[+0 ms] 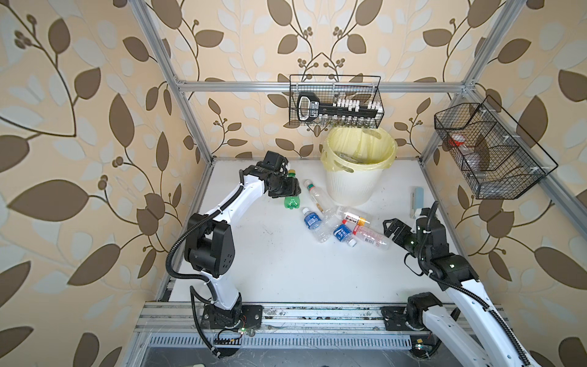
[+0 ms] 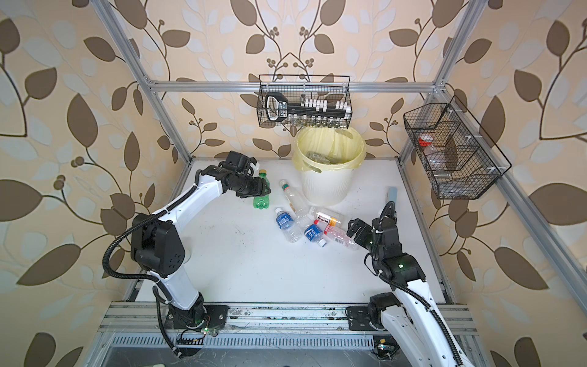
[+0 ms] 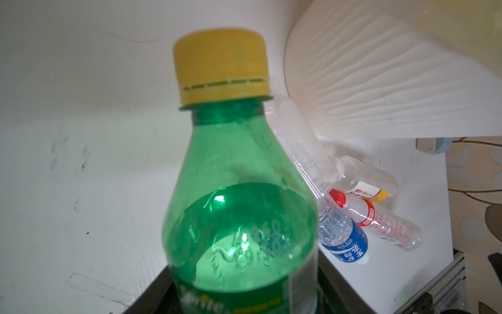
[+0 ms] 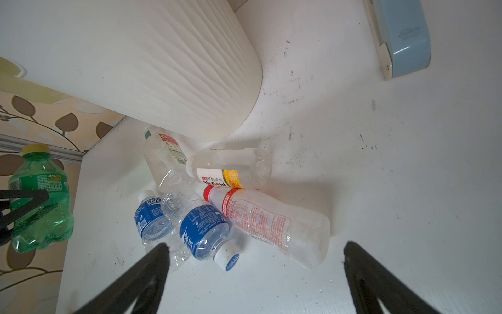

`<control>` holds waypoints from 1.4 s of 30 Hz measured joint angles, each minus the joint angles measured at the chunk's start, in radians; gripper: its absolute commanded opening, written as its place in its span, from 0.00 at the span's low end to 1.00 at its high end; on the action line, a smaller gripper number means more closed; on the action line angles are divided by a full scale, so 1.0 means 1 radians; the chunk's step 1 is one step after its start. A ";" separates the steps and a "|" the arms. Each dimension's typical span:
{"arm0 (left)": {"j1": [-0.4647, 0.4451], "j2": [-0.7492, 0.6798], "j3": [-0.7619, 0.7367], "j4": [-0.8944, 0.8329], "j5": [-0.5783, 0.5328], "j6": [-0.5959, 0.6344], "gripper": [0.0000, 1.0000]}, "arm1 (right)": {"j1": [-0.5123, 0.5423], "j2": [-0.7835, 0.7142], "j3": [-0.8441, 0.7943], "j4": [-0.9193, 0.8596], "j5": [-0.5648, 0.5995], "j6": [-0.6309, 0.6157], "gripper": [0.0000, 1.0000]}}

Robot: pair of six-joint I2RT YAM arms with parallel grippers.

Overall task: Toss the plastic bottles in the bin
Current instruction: 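Lift the green Sprite bottle with left gripper and carry it toward the bin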

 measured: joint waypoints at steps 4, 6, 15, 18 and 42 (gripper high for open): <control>0.000 -0.031 0.003 -0.014 0.039 0.041 0.66 | 0.000 -0.021 -0.006 -0.014 -0.007 0.008 1.00; 0.000 -0.048 0.013 -0.022 0.054 0.059 0.66 | 0.000 -0.024 -0.010 -0.025 -0.008 0.013 1.00; 0.000 -0.146 0.019 -0.032 0.134 0.137 0.66 | 0.000 -0.025 -0.029 -0.038 -0.015 0.035 1.00; 0.000 -0.180 0.019 -0.036 0.154 0.156 0.66 | 0.000 -0.025 -0.029 -0.039 -0.015 0.042 1.00; 0.000 -0.179 0.356 -0.111 0.240 0.158 0.67 | 0.015 -0.045 -0.034 -0.040 -0.018 0.077 1.00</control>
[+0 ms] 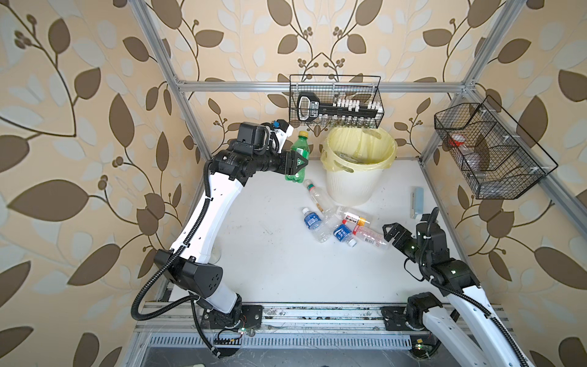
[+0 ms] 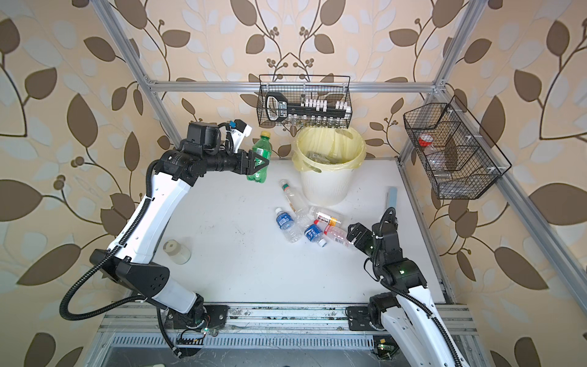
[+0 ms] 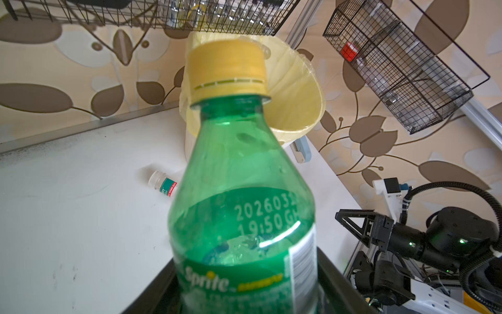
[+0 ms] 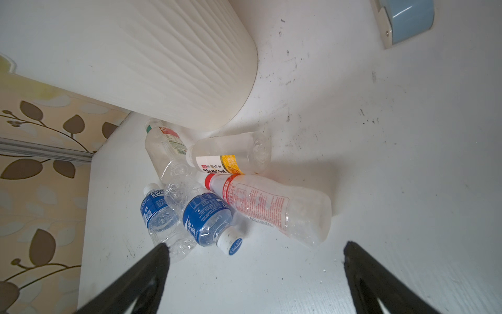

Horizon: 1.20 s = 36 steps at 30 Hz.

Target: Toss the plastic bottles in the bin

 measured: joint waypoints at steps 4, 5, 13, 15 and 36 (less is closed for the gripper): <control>0.000 0.000 -0.012 0.011 0.009 0.001 0.67 | 0.000 0.016 0.000 0.000 0.001 -0.003 1.00; 0.000 -0.001 -0.020 0.016 0.010 0.002 0.67 | 0.000 0.019 0.000 0.000 0.002 -0.004 1.00; 0.000 -0.002 -0.068 0.033 -0.006 0.030 0.69 | 0.000 0.050 0.000 0.017 0.004 -0.004 1.00; 0.000 0.001 -0.060 0.035 -0.007 0.029 0.69 | 0.000 0.057 0.000 0.023 0.004 -0.004 1.00; -0.145 0.645 0.722 0.187 -0.146 -0.124 0.99 | 0.003 0.063 0.000 0.037 0.036 -0.003 1.00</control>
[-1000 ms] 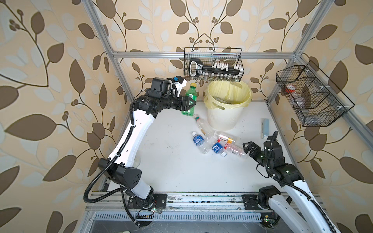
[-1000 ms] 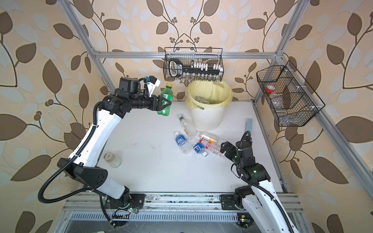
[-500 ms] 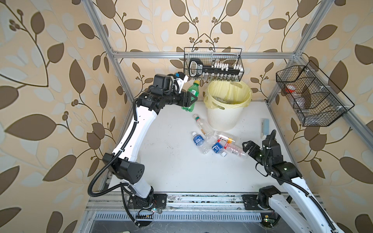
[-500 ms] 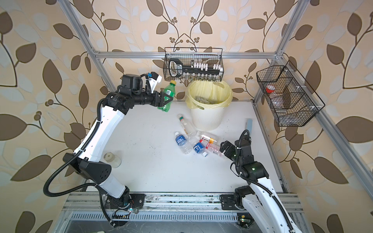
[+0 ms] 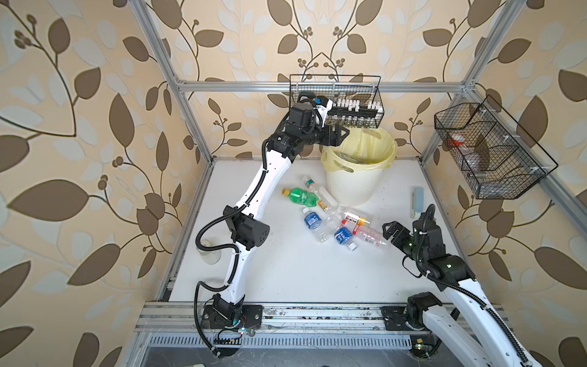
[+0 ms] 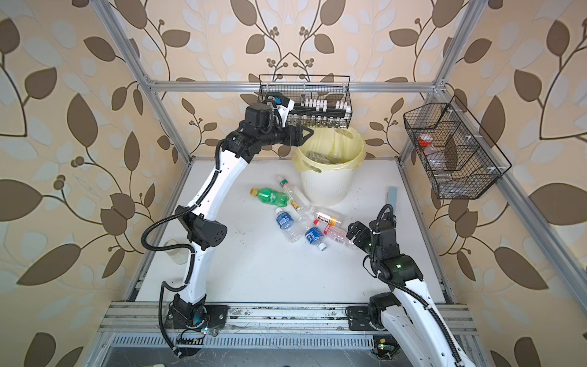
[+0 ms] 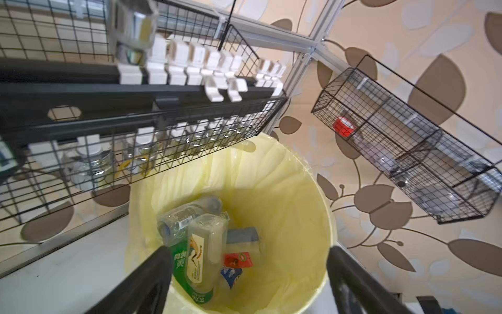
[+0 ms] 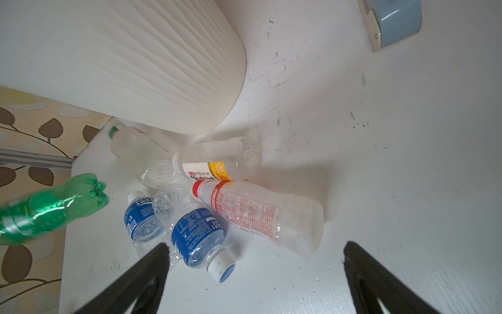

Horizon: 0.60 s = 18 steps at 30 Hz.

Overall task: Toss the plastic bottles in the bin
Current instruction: 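Draw left gripper back from the bin while right gripper reaches toward the pile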

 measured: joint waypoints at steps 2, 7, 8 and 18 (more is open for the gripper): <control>0.023 -0.064 -0.116 0.016 -0.014 0.016 0.99 | 0.005 0.012 0.000 0.015 0.000 0.000 1.00; 0.168 -0.303 -0.397 0.016 -0.034 0.056 0.99 | 0.017 0.074 0.000 0.053 -0.002 -0.001 1.00; 0.204 -0.343 -0.432 0.019 -0.037 0.056 0.99 | 0.023 0.084 0.000 0.058 -0.002 -0.001 1.00; 0.455 -0.536 -0.801 -0.007 -0.030 0.062 0.99 | 0.085 0.134 0.000 0.095 0.004 -0.008 1.00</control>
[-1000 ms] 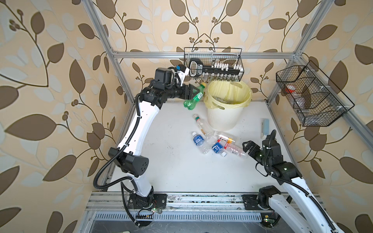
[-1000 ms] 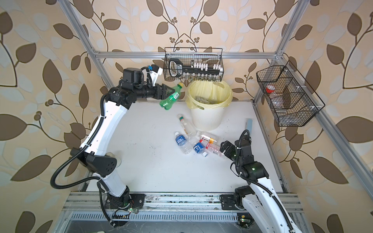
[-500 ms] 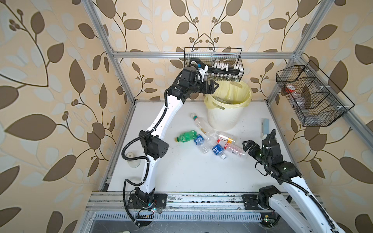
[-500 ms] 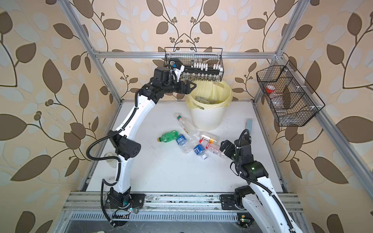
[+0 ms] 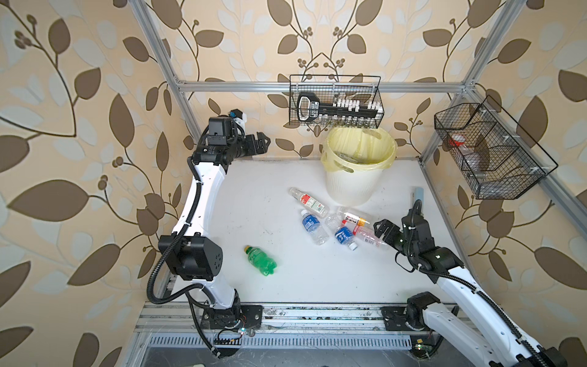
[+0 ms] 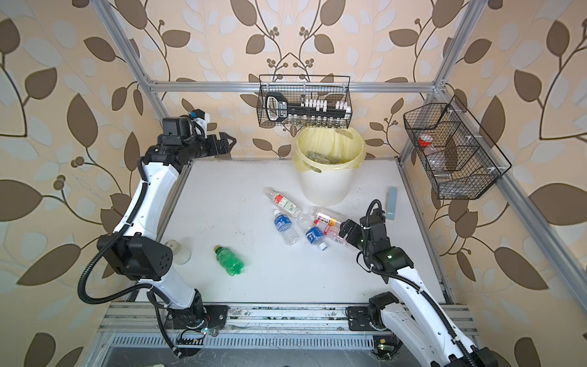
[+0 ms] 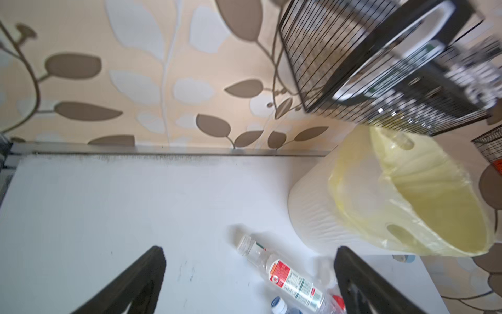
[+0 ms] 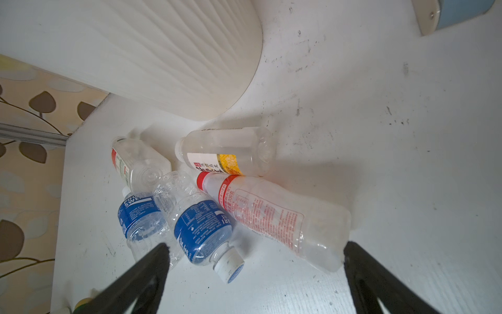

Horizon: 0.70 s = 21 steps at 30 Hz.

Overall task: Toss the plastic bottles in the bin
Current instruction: 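Draw left gripper back from the bin while right gripper reaches toward the pile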

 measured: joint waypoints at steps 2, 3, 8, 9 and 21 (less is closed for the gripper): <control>0.000 -0.006 -0.076 -0.008 0.008 0.015 0.99 | 0.019 0.008 0.000 0.010 0.003 -0.001 1.00; 0.000 -0.012 -0.116 -0.015 0.010 0.023 0.99 | 0.034 0.013 0.000 0.018 0.006 -0.001 1.00; 0.000 -0.061 -0.214 -0.035 0.017 0.051 0.99 | 0.119 0.042 0.019 0.029 0.043 -0.009 1.00; 0.000 -0.070 -0.220 -0.034 0.018 0.053 0.99 | 0.138 0.048 0.027 0.029 0.053 -0.013 1.00; 0.011 -0.129 -0.247 -0.032 0.062 0.069 0.99 | 0.278 0.086 0.089 0.034 0.153 -0.056 1.00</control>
